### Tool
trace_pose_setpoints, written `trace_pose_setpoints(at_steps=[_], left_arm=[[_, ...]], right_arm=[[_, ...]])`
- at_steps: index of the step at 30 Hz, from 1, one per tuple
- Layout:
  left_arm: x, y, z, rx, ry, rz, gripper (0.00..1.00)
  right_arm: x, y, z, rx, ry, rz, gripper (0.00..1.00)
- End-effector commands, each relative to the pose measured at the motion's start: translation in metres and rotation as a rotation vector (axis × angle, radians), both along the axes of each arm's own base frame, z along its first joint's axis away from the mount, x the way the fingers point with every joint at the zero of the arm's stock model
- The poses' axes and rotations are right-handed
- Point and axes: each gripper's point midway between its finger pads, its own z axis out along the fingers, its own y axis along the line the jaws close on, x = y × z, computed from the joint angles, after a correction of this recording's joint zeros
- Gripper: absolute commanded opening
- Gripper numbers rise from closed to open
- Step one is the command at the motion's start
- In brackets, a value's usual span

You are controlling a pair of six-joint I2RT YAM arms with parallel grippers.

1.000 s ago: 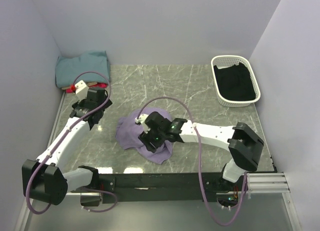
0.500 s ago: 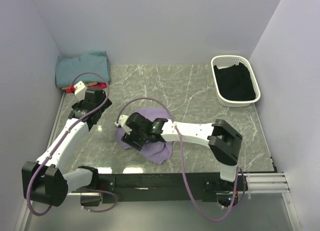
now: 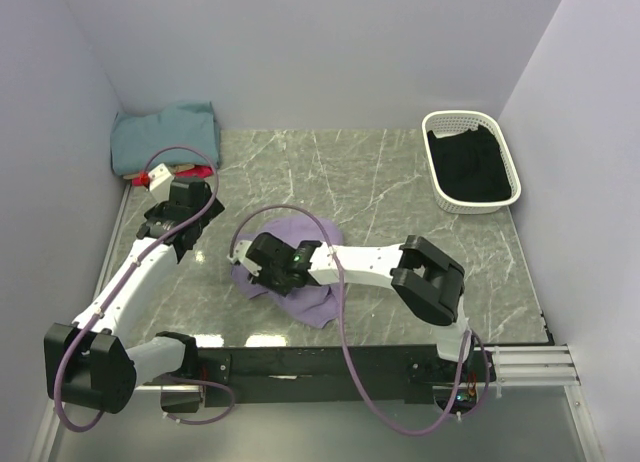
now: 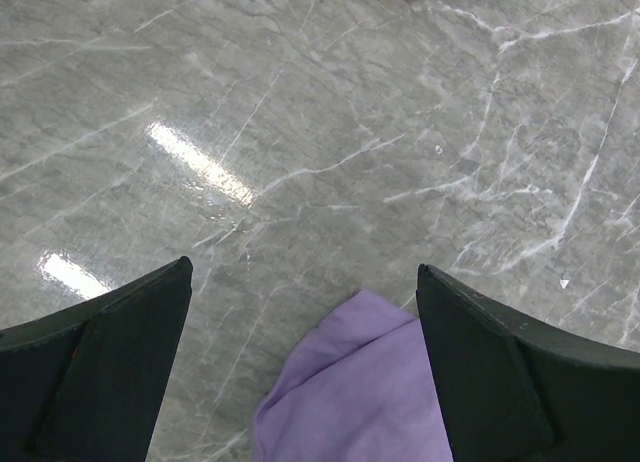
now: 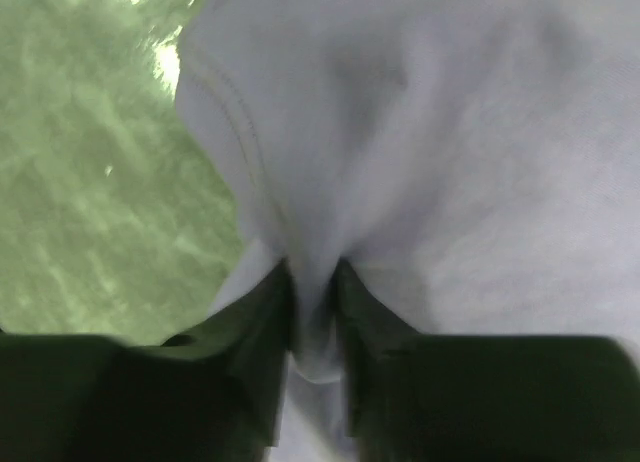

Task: Fold and stack the t-shirts
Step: Move the tshirt to the center of the board

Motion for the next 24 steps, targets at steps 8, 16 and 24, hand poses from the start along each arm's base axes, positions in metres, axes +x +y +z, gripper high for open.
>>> trace_pose_setpoints(at_steps=[8, 16, 24], left_arm=[[0.006, -0.006, 0.012, -0.029, -0.052, -0.034, 1.0], [0.01, -0.013, 0.016, -0.059, -0.075, -0.069, 0.99], [0.02, -0.03, 0.015, -0.096, -0.09, -0.15, 0.99]], right_arm=[[0.071, 0.001, 0.159, 0.292, -0.338, -0.261, 0.15], [0.187, -0.141, 0.219, 0.269, -0.512, -0.778, 0.17], [0.243, -0.287, 0.161, 0.103, -0.476, -1.19, 0.15]])
